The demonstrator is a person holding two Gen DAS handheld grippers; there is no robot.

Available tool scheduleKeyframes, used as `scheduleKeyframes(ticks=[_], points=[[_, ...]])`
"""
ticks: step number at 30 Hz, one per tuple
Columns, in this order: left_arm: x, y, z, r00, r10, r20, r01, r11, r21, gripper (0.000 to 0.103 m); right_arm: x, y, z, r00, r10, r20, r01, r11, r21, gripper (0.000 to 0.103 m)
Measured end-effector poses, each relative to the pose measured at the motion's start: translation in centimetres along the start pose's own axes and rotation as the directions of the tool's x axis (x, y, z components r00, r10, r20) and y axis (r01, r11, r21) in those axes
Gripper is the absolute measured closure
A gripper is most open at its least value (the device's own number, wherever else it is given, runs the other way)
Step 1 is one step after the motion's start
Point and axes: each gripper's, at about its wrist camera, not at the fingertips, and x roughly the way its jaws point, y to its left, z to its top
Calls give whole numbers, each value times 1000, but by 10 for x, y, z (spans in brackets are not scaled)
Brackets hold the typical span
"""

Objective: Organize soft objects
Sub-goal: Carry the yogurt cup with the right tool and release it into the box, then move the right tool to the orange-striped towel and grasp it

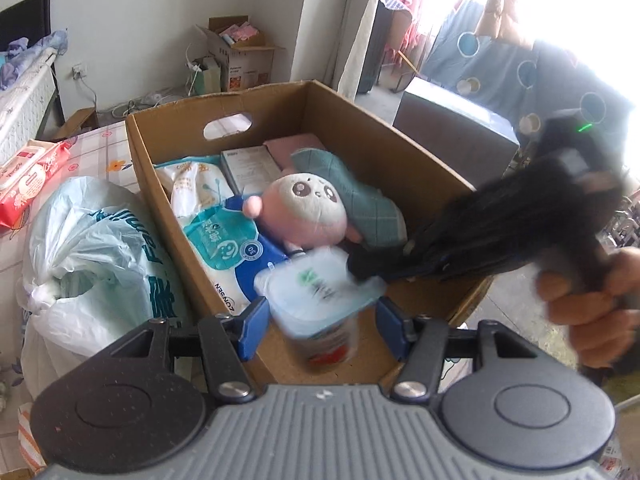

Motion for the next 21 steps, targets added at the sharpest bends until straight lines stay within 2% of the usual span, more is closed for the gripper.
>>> scheduleKeyframes(ticks=[2,5,7,14,18,21], points=[[-7,3,0,1000,14,16,-14,1000,5,44,2,3,1,1000,16,-25,-17,999,-40,96],[-22,10,-1,999,22,37,-22,1000,-15,44,4,22,1,994,-103,-23,99,985,-138,91],[-33,15,-1,998,23,51,-21,999,-35,44,7,21,2,988,-153,-28,147,979,-143,86],[-74,48,-25,988,109,113,-98,991,-96,38,7,22,-1,986,-168,-13,164,977,-137,81],[-101,78,-42,975,179,134,-156,974,-167,32,4,31,-2,983,-182,12,181,969,-165,76],[-120,100,-58,964,221,150,-184,956,-227,26,8,40,1,972,-235,27,236,953,-191,72]])
